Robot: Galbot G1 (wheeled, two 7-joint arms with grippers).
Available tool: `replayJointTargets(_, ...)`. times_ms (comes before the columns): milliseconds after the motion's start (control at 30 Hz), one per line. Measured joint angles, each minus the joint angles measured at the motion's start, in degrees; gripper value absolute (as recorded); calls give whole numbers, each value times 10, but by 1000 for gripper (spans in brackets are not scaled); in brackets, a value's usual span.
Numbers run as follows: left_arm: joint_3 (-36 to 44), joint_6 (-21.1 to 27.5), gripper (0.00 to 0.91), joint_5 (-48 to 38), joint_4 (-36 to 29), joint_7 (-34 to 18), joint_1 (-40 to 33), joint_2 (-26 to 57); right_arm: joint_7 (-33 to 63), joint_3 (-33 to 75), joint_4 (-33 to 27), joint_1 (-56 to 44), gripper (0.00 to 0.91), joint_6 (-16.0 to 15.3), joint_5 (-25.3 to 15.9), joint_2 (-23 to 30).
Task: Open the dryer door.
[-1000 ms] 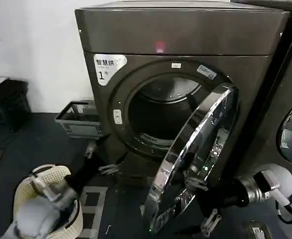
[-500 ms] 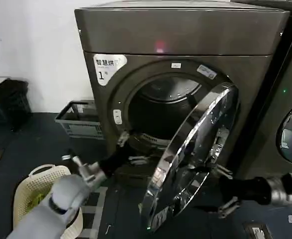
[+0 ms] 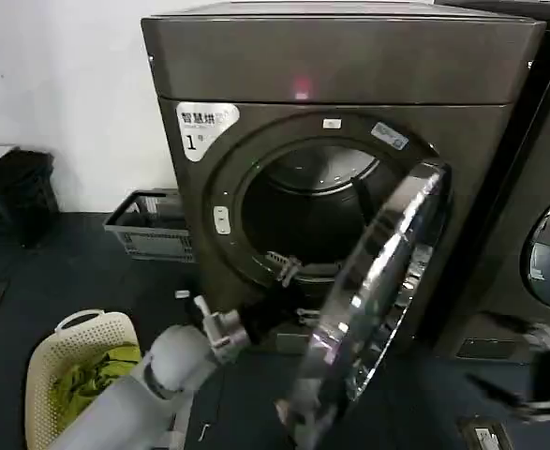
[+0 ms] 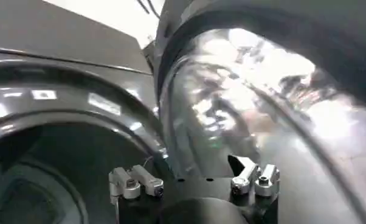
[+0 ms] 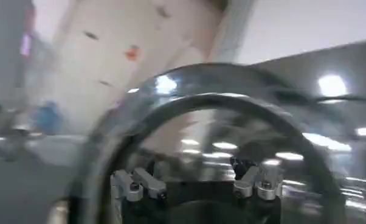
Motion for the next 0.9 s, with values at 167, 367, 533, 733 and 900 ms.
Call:
replayJointTargets(167,28,-4,907,0,10,-2,-15,-21,58,91,9,-52,907,52,-3,78)
replayJointTargets(367,73,-6,907,8,29,-6,-40,-54,188,187,-7,-90,907,82,-70,146)
replayJointTargets(533,109,-6,907,18,50,-10,-61,-90,340,249,-33,-89,907,53,-179,185)
replayJointTargets(733,152,3,907,28,79,-21,-83,-134,527,293,-69,-71,907,-9,-266,230)
replayJointTargets(900,183,30,907,35,105,-42,-98,-166,660,319,-84,-60,907,-63,-303,253)
